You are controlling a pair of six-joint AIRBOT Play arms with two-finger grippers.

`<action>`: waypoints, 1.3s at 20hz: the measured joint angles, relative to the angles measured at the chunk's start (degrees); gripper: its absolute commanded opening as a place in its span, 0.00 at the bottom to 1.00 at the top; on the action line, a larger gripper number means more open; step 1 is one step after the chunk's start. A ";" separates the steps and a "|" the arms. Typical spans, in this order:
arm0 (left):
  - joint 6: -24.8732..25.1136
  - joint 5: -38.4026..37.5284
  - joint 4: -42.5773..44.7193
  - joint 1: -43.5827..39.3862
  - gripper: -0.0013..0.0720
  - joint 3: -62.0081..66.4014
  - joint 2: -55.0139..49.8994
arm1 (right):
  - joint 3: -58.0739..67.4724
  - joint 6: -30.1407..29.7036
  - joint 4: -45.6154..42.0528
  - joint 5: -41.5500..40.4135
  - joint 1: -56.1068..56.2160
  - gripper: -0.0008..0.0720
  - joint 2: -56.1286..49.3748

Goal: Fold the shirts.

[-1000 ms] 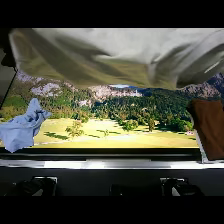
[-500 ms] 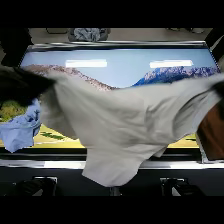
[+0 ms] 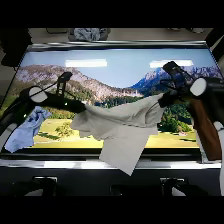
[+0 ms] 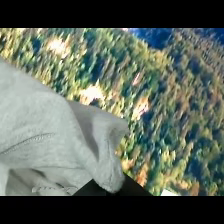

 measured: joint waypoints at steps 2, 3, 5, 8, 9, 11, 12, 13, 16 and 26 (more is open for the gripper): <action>-0.02 0.63 -0.24 1.09 0.12 5.31 -6.29 | -0.33 3.65 1.22 -7.06 0.00 0.10 -3.74; -0.31 0.92 -0.72 1.46 0.43 7.41 -8.72 | -0.46 5.38 2.14 -9.49 0.00 0.28 -5.27; -1.16 0.87 -1.75 2.12 0.99 10.80 -12.35 | -0.31 7.91 4.70 -13.00 -0.04 0.96 -7.45; -1.53 -4.63 -1.16 4.90 0.99 14.99 -14.23 | 2.84 8.02 6.21 -10.60 -1.99 0.96 -7.98; -1.66 -7.65 -0.24 6.47 0.99 15.82 -14.19 | 4.26 6.45 6.32 -7.87 -3.61 0.95 -7.76; -2.16 -13.60 1.40 10.51 0.99 15.63 -12.98 | 6.60 2.27 7.26 0.09 -8.76 0.94 -7.04; -2.47 -15.52 1.97 12.70 0.99 14.14 -11.78 | 6.97 0.33 7.74 4.85 -11.61 0.94 -6.88; -2.60 -16.96 2.58 14.56 0.98 11.52 -10.32 | 6.73 -1.73 8.48 9.88 -14.64 0.94 -6.71; -2.78 -17.51 2.16 17.44 0.97 -0.81 -5.33 | 1.75 -6.03 11.17 20.06 -20.83 0.94 -5.46; -0.28 -1.84 -11.34 10.32 0.79 -25.68 -1.11 | -11.47 -12.26 18.27 25.81 -25.22 0.94 -2.23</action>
